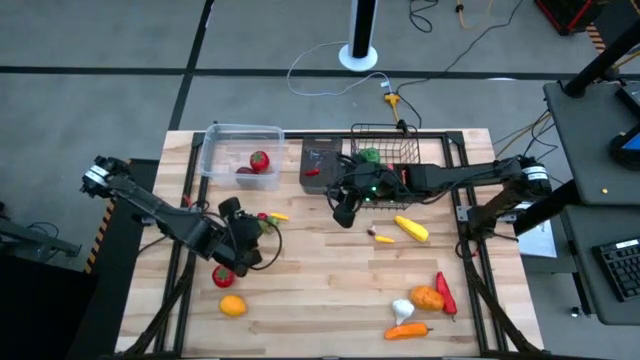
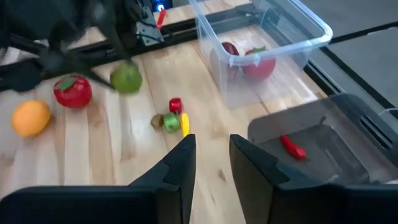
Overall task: Sort produce into baskets
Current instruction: Put the green lime into the transparent bin
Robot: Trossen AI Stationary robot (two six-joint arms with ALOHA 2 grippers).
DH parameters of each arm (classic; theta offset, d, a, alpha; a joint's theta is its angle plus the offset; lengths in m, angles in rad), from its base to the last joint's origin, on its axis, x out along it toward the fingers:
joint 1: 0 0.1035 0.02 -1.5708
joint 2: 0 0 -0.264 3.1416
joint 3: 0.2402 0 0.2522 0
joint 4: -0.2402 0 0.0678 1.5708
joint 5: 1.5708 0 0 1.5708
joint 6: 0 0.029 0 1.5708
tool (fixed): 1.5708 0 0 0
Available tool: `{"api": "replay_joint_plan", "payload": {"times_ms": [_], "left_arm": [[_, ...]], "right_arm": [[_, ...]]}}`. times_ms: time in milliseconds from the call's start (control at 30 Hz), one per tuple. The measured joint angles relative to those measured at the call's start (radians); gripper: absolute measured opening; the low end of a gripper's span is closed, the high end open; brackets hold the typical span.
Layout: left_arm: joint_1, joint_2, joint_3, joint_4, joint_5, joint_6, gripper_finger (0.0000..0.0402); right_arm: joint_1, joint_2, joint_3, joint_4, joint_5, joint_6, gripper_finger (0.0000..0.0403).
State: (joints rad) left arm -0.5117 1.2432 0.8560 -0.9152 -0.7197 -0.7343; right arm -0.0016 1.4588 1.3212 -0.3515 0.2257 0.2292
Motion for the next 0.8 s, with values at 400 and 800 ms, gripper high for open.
{"api": "replay_joint_plan", "payload": {"times_ms": [400,800], "left_arm": [[0.098,-0.016,0.347,-0.406,-0.24,-0.007,0.0167],[0.519,-0.097,0.417,-0.447,-0.049,0.242,0.0167]], "right_arm": [[0.069,-0.104,0.0,-0.167,0.001,0.077,0.0087],[0.104,-0.154,0.0,-0.228,0.003,0.115,0.0084]]}}
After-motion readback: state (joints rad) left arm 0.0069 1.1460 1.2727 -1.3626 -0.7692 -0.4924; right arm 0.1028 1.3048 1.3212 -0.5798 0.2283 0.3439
